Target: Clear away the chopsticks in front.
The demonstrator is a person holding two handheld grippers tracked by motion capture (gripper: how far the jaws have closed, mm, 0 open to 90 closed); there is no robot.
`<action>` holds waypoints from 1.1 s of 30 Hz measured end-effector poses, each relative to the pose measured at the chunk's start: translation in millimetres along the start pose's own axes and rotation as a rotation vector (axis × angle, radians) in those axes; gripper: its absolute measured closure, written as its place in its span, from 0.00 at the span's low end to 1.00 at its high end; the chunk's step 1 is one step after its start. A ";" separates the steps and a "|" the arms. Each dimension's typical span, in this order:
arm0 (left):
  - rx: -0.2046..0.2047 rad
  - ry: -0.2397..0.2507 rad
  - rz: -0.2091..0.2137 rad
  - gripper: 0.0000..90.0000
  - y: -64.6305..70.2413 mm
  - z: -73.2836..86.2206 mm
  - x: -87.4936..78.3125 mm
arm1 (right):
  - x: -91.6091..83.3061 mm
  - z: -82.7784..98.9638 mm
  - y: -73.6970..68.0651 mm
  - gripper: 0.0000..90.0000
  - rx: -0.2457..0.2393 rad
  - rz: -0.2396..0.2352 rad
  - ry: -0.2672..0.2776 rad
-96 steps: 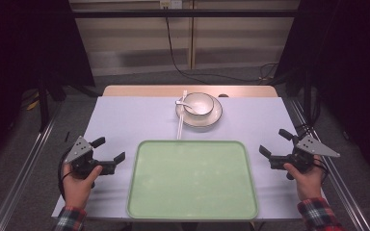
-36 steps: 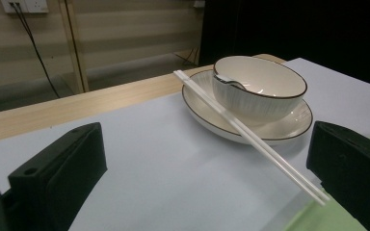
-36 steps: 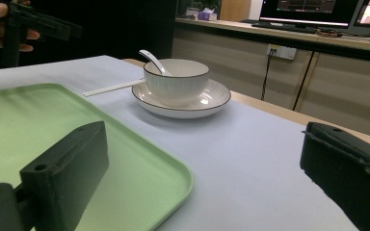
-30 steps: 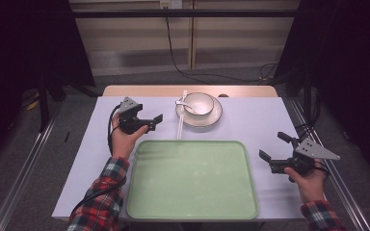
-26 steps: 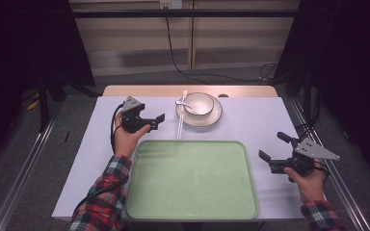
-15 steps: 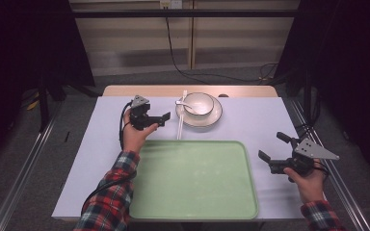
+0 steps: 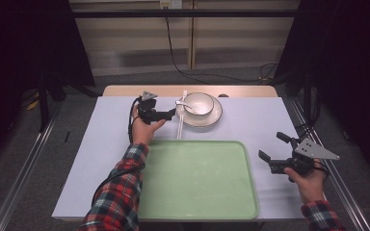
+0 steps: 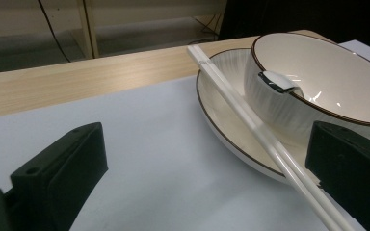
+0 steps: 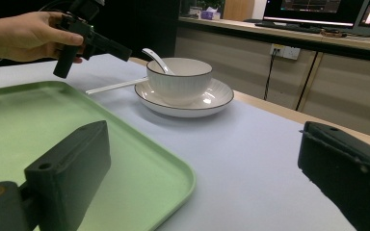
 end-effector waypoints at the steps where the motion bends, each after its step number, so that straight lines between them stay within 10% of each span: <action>1: 0.002 -0.005 0.005 0.02 2.0 -0.3 2.5 | -0.5 -0.1 0.0 0.04 0.000 0.004 -0.001; 33: 0.030 -0.104 -0.008 0.11 14.0 0.6 28.3 | -0.8 -0.9 0.8 0.04 0.000 0.003 0.004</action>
Point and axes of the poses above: each handheld gripper's, and its own axes: x roughly forward along the jaws, z roughly out of its underside, y roughly to its right, the point moved 1 cm from there along x, roughly forward along the jaws, and after that the axes turned 1 degree about z, right-handed, at the moved point
